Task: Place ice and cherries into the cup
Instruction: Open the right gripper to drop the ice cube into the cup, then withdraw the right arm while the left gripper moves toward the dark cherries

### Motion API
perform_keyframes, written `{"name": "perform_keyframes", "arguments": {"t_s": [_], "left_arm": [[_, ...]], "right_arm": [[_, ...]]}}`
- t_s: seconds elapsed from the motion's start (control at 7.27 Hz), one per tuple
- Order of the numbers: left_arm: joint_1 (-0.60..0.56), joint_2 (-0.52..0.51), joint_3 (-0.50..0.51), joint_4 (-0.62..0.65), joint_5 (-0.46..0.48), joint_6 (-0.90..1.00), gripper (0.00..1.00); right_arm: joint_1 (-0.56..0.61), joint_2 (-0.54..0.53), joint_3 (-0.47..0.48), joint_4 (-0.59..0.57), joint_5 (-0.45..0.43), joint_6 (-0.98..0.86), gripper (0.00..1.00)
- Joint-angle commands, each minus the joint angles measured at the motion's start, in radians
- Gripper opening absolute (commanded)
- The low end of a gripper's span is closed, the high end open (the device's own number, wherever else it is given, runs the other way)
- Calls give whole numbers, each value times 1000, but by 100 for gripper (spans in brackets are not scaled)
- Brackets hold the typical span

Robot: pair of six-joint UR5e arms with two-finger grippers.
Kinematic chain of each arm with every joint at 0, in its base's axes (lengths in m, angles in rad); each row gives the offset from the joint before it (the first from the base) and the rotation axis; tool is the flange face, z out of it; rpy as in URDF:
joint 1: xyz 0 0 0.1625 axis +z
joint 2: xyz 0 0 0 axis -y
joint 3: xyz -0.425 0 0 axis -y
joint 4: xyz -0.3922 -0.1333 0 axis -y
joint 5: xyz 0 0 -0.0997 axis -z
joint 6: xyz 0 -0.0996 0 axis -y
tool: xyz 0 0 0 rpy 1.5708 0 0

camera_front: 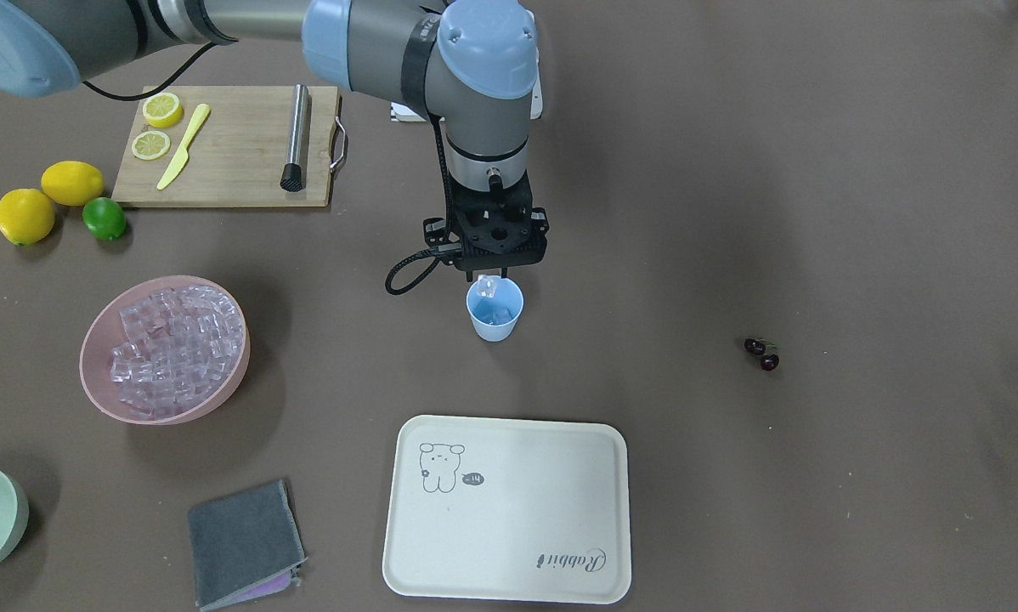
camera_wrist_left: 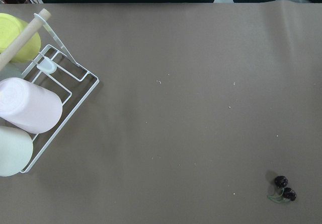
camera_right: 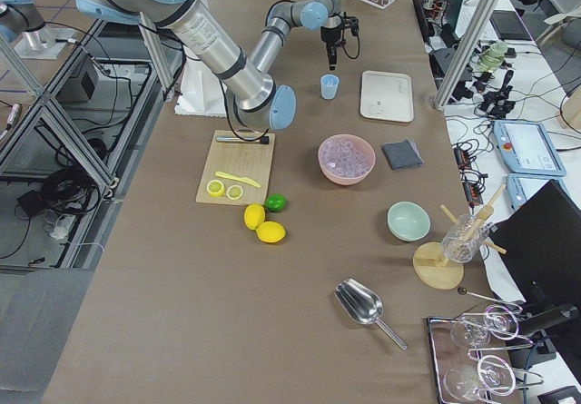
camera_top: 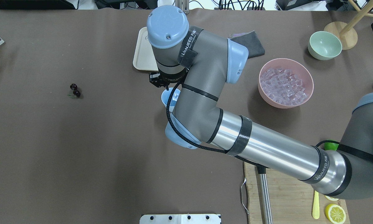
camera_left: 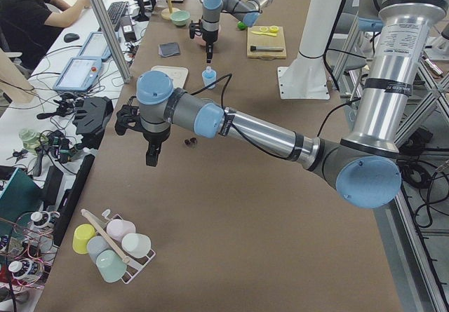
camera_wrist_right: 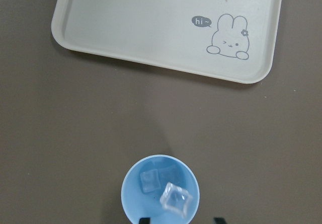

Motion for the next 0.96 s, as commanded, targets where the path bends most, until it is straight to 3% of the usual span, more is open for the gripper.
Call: {"name": "perform_keyframes", "arguments": {"t_s": [0.0, 0.28, 0.55, 0.83], "left_arm": [[0, 0, 0, 1, 0, 0, 98], [0, 0, -2, -1, 2, -2, 98], [0, 0, -2, 5, 5, -3, 98], [2, 11, -19, 4, 5, -3, 98]], "right_arm": [[0, -38, 70, -3, 0, 6, 100], [44, -104, 129, -12, 24, -16, 100], [299, -379, 284, -12, 276, -263, 100], [528, -648, 320, -15, 314, -665, 100]]}}
